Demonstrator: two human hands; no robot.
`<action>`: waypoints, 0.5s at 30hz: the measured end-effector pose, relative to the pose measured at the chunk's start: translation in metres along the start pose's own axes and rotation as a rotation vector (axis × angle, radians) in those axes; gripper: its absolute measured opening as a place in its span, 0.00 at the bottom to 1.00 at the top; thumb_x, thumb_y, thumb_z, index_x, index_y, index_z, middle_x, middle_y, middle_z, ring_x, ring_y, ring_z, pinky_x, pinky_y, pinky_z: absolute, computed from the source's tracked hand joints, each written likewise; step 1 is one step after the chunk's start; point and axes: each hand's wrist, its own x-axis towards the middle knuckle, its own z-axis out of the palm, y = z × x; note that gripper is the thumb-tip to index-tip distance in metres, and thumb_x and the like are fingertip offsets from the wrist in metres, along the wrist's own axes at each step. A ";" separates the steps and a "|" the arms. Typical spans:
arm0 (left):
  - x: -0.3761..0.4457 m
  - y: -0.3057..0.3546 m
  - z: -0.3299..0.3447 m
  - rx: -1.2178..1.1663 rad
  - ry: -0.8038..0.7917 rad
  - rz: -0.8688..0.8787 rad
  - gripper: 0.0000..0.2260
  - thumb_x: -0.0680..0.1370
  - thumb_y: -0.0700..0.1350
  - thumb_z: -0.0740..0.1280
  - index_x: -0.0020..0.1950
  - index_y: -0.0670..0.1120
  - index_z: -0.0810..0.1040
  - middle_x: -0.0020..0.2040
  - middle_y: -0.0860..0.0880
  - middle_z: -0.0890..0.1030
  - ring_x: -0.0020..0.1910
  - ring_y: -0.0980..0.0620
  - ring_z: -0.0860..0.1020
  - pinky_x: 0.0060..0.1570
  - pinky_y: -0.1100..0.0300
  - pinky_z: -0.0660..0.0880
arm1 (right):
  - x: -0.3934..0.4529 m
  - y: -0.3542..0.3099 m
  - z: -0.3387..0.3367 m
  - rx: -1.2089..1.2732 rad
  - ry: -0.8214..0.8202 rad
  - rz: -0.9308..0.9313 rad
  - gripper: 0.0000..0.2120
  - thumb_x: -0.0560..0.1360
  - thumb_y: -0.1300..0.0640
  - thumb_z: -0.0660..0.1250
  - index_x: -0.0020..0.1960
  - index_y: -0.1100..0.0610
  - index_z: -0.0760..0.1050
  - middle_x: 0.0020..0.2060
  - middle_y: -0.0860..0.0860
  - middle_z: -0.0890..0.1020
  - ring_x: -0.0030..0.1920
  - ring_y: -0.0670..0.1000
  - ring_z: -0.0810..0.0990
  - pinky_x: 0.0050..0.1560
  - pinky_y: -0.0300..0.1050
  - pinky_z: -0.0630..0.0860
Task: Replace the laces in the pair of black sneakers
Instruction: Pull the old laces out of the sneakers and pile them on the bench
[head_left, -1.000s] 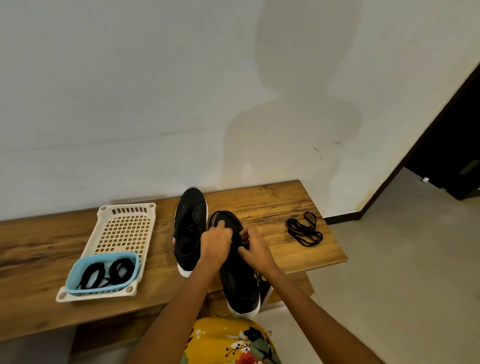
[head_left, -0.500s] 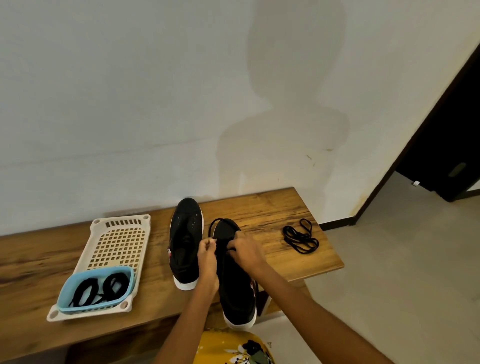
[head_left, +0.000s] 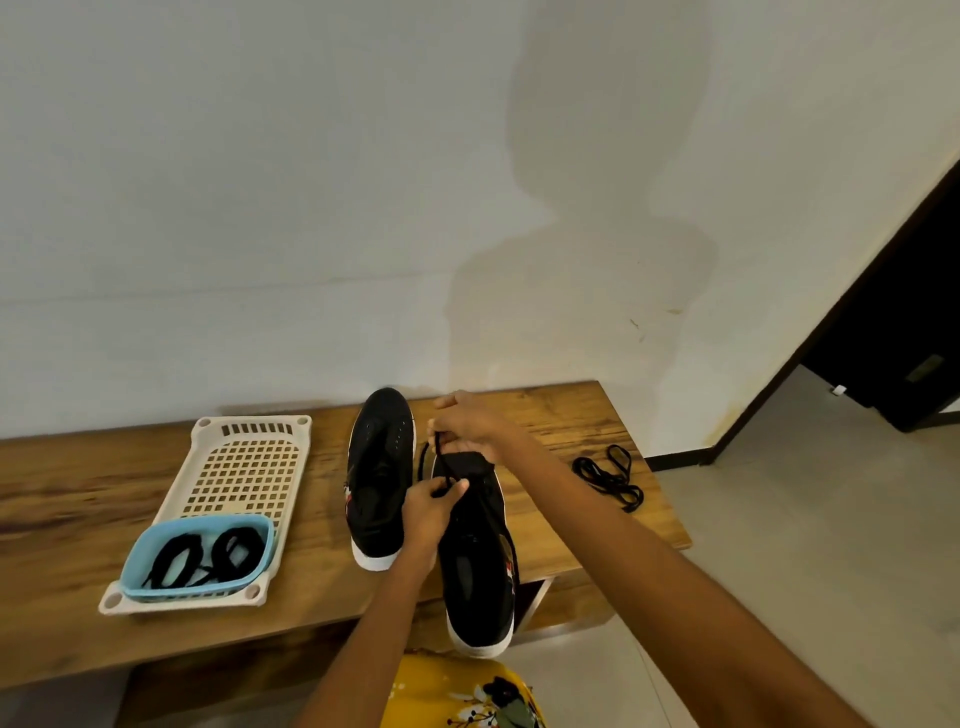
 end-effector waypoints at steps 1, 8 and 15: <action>-0.001 0.003 -0.002 -0.105 -0.003 -0.046 0.10 0.75 0.46 0.69 0.44 0.39 0.80 0.42 0.42 0.81 0.44 0.46 0.79 0.48 0.50 0.75 | -0.002 0.007 -0.002 0.028 0.019 -0.019 0.17 0.78 0.65 0.62 0.65 0.61 0.66 0.46 0.54 0.78 0.45 0.50 0.78 0.54 0.47 0.77; -0.008 0.021 -0.012 -0.467 -0.086 -0.074 0.08 0.78 0.46 0.66 0.52 0.43 0.79 0.45 0.47 0.82 0.43 0.53 0.80 0.36 0.64 0.75 | -0.016 0.096 -0.016 -0.894 0.058 -0.231 0.07 0.76 0.58 0.66 0.40 0.56 0.77 0.43 0.57 0.78 0.45 0.56 0.77 0.42 0.44 0.67; -0.005 0.008 -0.009 -0.252 -0.251 0.014 0.14 0.80 0.53 0.58 0.60 0.48 0.75 0.54 0.52 0.80 0.55 0.56 0.77 0.51 0.67 0.72 | -0.024 0.040 -0.009 -0.739 0.263 -0.381 0.09 0.77 0.55 0.66 0.45 0.59 0.82 0.34 0.53 0.80 0.34 0.48 0.76 0.32 0.39 0.64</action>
